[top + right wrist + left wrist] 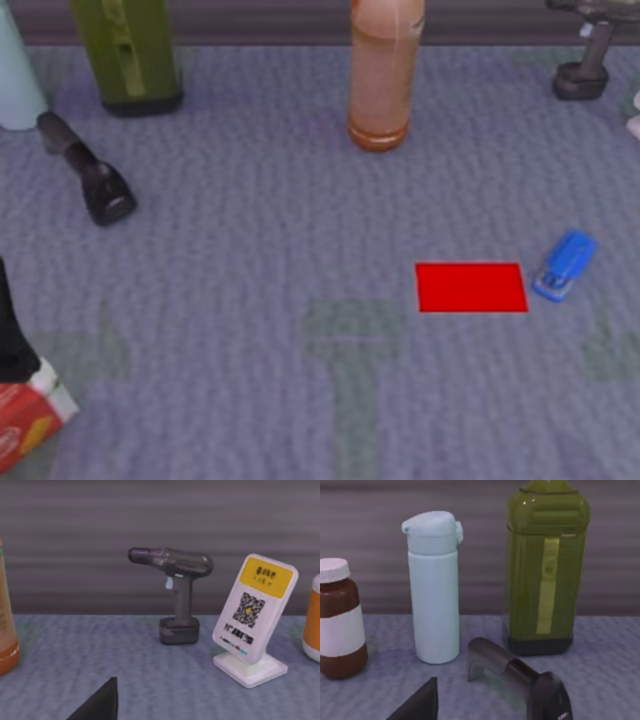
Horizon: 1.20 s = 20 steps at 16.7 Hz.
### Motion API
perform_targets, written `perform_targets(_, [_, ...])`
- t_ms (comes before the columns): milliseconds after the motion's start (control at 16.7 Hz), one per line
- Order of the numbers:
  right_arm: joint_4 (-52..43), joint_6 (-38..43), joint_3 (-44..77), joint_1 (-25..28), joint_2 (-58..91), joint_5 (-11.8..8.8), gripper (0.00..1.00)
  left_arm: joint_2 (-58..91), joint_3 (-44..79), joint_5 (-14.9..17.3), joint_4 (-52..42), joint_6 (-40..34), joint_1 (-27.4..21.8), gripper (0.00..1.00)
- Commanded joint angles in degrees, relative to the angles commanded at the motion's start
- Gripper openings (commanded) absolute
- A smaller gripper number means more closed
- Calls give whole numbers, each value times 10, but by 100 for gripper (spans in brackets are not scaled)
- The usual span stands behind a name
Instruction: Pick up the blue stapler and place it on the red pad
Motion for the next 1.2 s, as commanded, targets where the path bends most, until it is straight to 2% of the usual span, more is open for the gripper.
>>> perform_targets(240, [-13,10,17,3,18,-1,100,0,0,0,0,0,0,100])
perform_targets(480, [-87,64,124,14,126,-2,100,0,0,0,0,0,0,100])
perform_targets(720, [-207,147,298,30,328,-1,100,0,0,0,0,0,0,100])
perform_targets(1200, [-492,331,681,70,842,4,100,0,0,0,0,0,0,100])
